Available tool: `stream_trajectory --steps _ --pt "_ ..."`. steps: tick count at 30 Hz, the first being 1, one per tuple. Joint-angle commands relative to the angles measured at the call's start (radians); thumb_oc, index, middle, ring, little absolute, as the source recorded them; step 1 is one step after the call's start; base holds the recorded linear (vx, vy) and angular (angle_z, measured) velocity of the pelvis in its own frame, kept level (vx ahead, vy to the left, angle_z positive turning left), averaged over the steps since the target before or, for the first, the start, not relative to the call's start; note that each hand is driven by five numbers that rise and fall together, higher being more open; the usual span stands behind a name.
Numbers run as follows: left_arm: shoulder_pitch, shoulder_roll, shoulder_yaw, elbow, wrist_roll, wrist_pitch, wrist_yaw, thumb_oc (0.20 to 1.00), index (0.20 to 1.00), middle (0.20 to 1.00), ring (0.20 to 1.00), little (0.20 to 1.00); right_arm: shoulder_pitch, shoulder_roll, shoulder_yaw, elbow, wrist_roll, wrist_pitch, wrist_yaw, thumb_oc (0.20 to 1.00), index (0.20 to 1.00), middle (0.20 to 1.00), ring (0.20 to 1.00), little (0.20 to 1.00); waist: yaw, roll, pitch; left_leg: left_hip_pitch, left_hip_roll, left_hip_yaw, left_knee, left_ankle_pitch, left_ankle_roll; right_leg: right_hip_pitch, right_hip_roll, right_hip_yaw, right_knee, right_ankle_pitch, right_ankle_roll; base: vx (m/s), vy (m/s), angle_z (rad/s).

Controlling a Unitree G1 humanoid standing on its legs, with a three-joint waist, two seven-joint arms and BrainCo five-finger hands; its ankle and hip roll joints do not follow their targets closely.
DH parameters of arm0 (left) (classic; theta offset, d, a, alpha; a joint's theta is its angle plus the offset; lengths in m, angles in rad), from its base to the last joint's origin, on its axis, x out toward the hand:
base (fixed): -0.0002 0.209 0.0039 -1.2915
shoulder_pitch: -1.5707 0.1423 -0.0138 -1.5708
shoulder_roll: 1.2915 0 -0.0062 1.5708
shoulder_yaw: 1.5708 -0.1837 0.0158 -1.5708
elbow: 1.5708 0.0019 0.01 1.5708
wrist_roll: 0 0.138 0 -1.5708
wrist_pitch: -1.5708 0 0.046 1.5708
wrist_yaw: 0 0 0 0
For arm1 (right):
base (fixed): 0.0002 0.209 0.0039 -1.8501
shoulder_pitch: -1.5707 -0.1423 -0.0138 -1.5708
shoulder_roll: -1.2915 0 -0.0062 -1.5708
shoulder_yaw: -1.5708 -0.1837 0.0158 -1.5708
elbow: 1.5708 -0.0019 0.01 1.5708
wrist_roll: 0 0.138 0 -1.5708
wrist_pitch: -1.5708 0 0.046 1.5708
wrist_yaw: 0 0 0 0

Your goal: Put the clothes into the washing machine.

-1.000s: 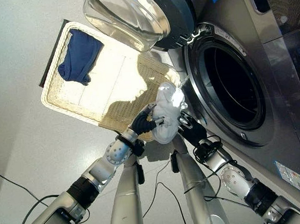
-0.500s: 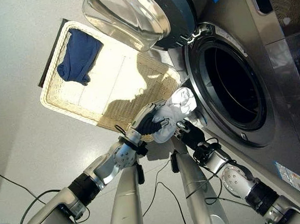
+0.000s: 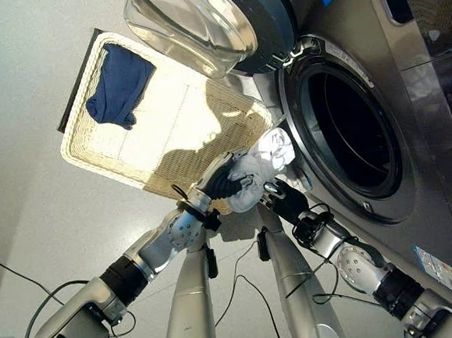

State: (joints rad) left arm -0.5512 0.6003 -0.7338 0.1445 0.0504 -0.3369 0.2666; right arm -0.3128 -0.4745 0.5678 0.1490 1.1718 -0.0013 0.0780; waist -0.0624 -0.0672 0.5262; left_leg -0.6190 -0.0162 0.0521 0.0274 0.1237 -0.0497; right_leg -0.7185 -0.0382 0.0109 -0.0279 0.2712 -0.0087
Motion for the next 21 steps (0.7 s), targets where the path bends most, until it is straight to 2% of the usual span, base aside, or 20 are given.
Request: stream_trajectory --steps 1,12,14,15,16,17,18,19,21 --pt "-0.023 -0.090 -0.046 -0.127 -0.036 -0.062 -0.053 0.200 0.200 0.200 0.200 0.200 -0.019 0.055 0.111 -0.106 0.029 0.047 0.087 1.000 1.000 1.000 1.000 1.000 -0.007 0.021 -0.006 -0.043 -0.043 -0.028 -0.074 0.123 0.053 0.034 0.022 -0.015 0.014 0.012 0.065 0.00 0.000 0.00" --pt "-0.032 -0.088 -0.061 -0.119 -0.017 -0.056 -0.111 0.200 0.200 0.200 0.200 0.200 -0.014 0.070 0.106 -0.086 0.170 0.066 0.134 1.000 1.000 1.000 1.000 1.000 -0.008 0.022 -0.006 -0.049 -0.044 -0.030 -0.072 0.124 0.052 0.028 0.025 -0.011 0.015 0.014 0.063 0.00 0.000 0.00" --pt "-0.035 -0.085 -0.065 -0.119 -0.009 -0.050 -0.129 0.200 0.200 0.200 0.200 0.200 -0.010 0.073 0.101 -0.085 0.179 0.069 0.134 0.865 0.865 0.865 0.865 0.865 -0.009 0.022 -0.006 -0.049 -0.045 -0.031 -0.073 0.125 0.052 0.028 0.026 -0.009 0.015 0.015 0.064 0.00 0.000 0.00" --pt "-0.037 -0.081 -0.069 -0.121 -0.009 -0.046 -0.153 0.200 0.200 0.200 0.200 0.200 -0.009 0.072 0.098 -0.087 0.185 0.065 0.130 0.661 0.661 0.661 0.661 0.661 -0.011 0.023 -0.006 -0.048 -0.045 -0.030 -0.074 0.126 0.051 0.028 0.025 -0.008 0.014 0.017 0.064 0.00 0.000 0.00" --pt "-0.038 -0.078 -0.073 -0.119 -0.008 -0.045 -0.160 0.200 0.200 0.200 0.200 0.200 -0.007 0.072 0.099 -0.087 0.186 0.061 0.130 0.495 0.495 0.495 0.495 0.495 -0.011 0.023 -0.006 -0.049 -0.045 -0.031 -0.073 0.126 0.051 0.027 0.025 -0.007 0.014 0.018 0.064 0.00 0.000 0.00" --pt "-0.038 -0.073 -0.079 -0.120 -0.005 -0.044 -0.168 0.200 0.200 0.200 0.200 0.200 -0.006 0.071 0.099 -0.086 0.190 0.059 0.128 0.363 0.363 0.363 0.363 0.363 -0.011 0.023 -0.006 -0.049 -0.045 -0.032 -0.074 0.126 0.051 0.026 0.026 -0.006 0.014 0.018 0.064 0.00 0.000 0.00" --pt "-0.038 -0.069 -0.080 -0.121 -0.010 -0.044 -0.178 0.200 0.200 0.200 0.200 0.200 -0.005 0.069 0.097 -0.084 0.192 0.058 0.127 0.272 0.272 0.272 0.272 0.272 -0.012 0.024 -0.006 -0.048 -0.045 -0.032 -0.075 0.126 0.051 0.026 0.027 -0.005 0.013 0.019 0.064 0.00 0.000 0.00" --pt "-0.039 -0.067 -0.082 -0.123 -0.010 -0.039 -0.189 0.200 0.200 0.200 0.200 0.200 -0.004 0.068 0.095 -0.082 0.192 0.055 0.123 0.200 0.200 0.200 0.200 0.200 -0.012 0.024 -0.006 -0.047 -0.045 -0.032 -0.076 0.127 0.051 0.027 0.027 -0.004 0.012 0.020 0.065 0.00 0.000 0.00" --pt "-0.044 -0.062 -0.091 -0.121 -0.011 -0.036 -0.203 0.200 0.200 0.200 0.200 0.200 -0.002 0.066 0.093 -0.074 0.189 0.055 0.119 0.200 0.200 0.200 0.200 0.200 -0.014 0.024 -0.006 -0.045 -0.046 -0.034 -0.078 0.126 0.051 0.029 0.027 0.000 0.010 0.021 0.065 0.00 0.000 0.00"
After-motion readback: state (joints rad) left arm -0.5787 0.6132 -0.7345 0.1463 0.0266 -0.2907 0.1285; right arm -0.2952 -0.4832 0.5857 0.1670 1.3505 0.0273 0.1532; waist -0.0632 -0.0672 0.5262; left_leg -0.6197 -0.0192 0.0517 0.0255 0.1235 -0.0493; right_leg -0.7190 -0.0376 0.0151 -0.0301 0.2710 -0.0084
